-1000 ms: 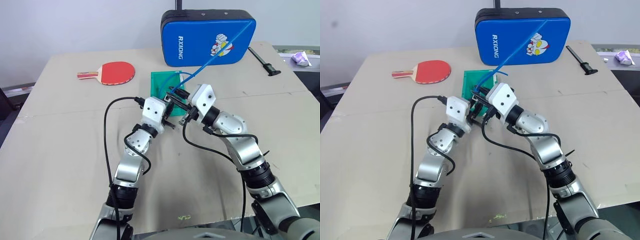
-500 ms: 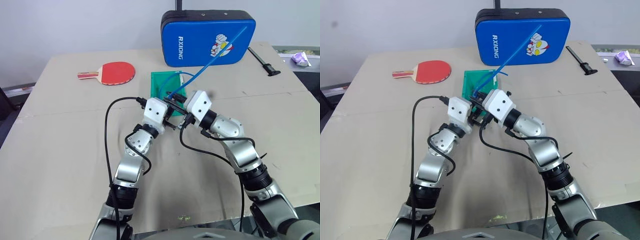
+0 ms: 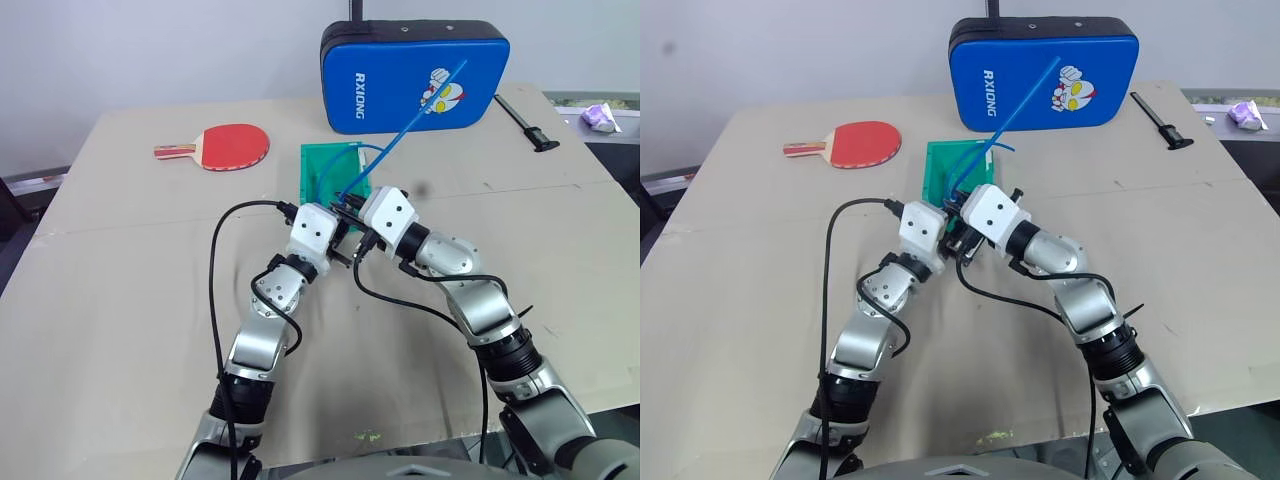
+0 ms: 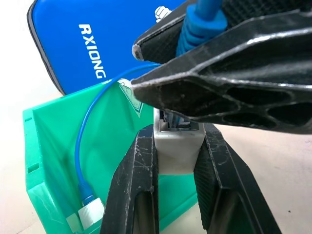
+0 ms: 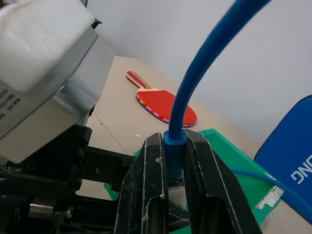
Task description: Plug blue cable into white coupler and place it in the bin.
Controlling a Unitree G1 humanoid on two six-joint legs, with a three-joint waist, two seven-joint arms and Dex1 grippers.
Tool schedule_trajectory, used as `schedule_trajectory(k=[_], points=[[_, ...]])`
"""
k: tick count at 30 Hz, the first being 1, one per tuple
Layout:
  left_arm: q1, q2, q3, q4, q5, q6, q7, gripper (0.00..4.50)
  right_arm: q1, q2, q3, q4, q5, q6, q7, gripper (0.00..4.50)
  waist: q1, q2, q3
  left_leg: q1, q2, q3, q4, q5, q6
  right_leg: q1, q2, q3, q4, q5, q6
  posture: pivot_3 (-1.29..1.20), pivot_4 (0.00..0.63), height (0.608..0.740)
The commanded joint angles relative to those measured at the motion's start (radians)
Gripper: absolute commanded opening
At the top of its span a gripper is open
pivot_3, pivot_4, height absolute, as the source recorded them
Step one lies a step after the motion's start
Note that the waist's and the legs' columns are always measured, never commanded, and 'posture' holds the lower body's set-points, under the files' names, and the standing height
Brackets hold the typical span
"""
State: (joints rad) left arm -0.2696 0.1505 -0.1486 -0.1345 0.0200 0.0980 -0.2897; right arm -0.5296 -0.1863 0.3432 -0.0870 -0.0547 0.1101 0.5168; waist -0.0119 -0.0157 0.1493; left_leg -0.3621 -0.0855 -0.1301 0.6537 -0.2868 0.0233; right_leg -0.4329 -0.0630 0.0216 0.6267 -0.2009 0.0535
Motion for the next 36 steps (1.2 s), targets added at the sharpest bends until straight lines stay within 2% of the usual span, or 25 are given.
schedule_trajectory(k=[1, 8, 13, 16, 19, 23, 30, 32, 34, 35, 36], points=[[-0.021, -0.004, -0.002, -0.073, 0.002, -0.025, 0.004, 0.37, 0.002, -0.041, 0.023, -0.019, -0.027, 0.078, 0.044, 0.0, 0.0, 0.0, 0.0, 0.0, 0.0, 0.0, 0.0, 0.0, 0.0, 0.0, 0.0, 0.0, 0.0, 0.0, 0.0, 0.0, 0.15, 0.74], [-0.049, -0.033, -0.029, -0.157, -0.049, 0.012, -0.032, 0.37, 0.039, -0.063, 0.092, -0.049, -0.106, 0.359, 0.039, 0.0, 0.0, 0.0, 0.0, 0.0, 0.0, 0.0, 0.0, 0.0, 0.0, 0.0, 0.0, 0.0, 0.0, 0.0, 0.0, 0.0, 0.15, 0.74], [-0.064, -0.063, -0.015, -0.219, -0.087, 0.049, -0.037, 0.37, 0.077, -0.068, 0.086, -0.07, -0.086, 0.596, 0.037, 0.0, 0.0, 0.0, 0.0, 0.0, 0.0, 0.0, 0.001, 0.0, 0.0, 0.0, 0.0, 0.0, 0.001, 0.0, 0.0, 0.0, 0.15, 0.74], [-0.062, -0.065, -0.015, -0.226, -0.079, 0.061, -0.034, 0.37, 0.07, -0.021, 0.023, -0.046, -0.065, 0.441, -0.039, 0.0, 0.0, 0.0, 0.0, 0.0, 0.0, 0.0, 0.001, 0.0, 0.0, 0.0, 0.0, 0.0, 0.0, 0.0, 0.0, 0.0, 0.15, 0.74], [-0.047, -0.058, -0.017, -0.216, -0.07, 0.068, -0.034, 0.37, 0.036, 0.039, -0.035, -0.029, -0.005, 0.184, -0.062, 0.0, -0.002, 0.0, 0.0, 0.0, 0.0, 0.0, 0.001, 0.0, 0.0, 0.0, 0.0, 0.0, 0.001, 0.0, 0.0, 0.0, 0.15, 0.74], [-0.026, -0.053, -0.01, -0.211, -0.066, 0.088, -0.035, 0.37, 0.01, 0.105, -0.095, -0.008, 0.048, -0.044, -0.094, 0.0, -0.002, 0.0, 0.0, 0.0, 0.0, 0.0, 0.001, 0.0, 0.0, 0.0, 0.0, 0.0, 0.001, 0.0, 0.0, 0.0, 0.15, 0.74], [-0.013, -0.037, 0.009, -0.197, -0.063, 0.099, -0.038, 0.37, 0.007, 0.097, -0.082, 0.033, 0.042, -0.132, -0.075, 0.0, -0.002, 0.0, 0.0, 0.0, 0.0, 0.0, 0.001, 0.0, 0.0, 0.0, 0.001, 0.0, 0.001, 0.0, 0.0, 0.0, 0.15, 0.74], [-0.013, -0.024, 0.008, -0.203, -0.069, 0.096, -0.056, 1.4, 0.009, 0.089, -0.072, 0.043, 0.038, -0.141, -0.063, 0.0, -0.002, 0.0, 0.0, 0.0, 0.0, 0.0, 0.001, 0.0, 0.0, 0.0, 0.001, 0.0, 0.001, 0.0, 0.0, 0.0, 0.15, 0.74], [-0.009, -0.012, 0.007, -0.206, -0.063, 0.092, -0.059, 2.2, 0.011, 0.085, -0.068, 0.045, 0.037, -0.144, -0.058, 0.0, -0.002, 0.0, 0.0, 0.0, 0.0, 0.0, 0.001, 0.0, 0.0, 0.0, 0.001, 0.0, 0.001, 0.0, 0.0, 0.0, 0.15, 0.74], [-0.003, -0.006, 0.009, -0.206, -0.055, 0.093, -0.054, 2.85, 0.009, 0.084, -0.067, 0.048, 0.038, -0.145, -0.056, 0.0, -0.002, 0.0, 0.0, 0.001, 0.0, 0.001, 0.001, 0.0, 0.0, 0.0, 0.001, 0.001, 0.001, 0.0, 0.0, 0.0, 0.15, 0.74], [0.003, 0.0, 0.012, -0.206, -0.046, 0.093, -0.047, 3.16, 0.008, 0.083, -0.067, 0.051, 0.039, -0.146, -0.054, 0.0, -0.002, 0.0, 0.0, 0.0, 0.0, 0.001, 0.001, 0.0, 0.0, 0.0, 0.001, 0.001, 0.001, 0.0, 0.0, 0.0, 0.15, 0.74]])
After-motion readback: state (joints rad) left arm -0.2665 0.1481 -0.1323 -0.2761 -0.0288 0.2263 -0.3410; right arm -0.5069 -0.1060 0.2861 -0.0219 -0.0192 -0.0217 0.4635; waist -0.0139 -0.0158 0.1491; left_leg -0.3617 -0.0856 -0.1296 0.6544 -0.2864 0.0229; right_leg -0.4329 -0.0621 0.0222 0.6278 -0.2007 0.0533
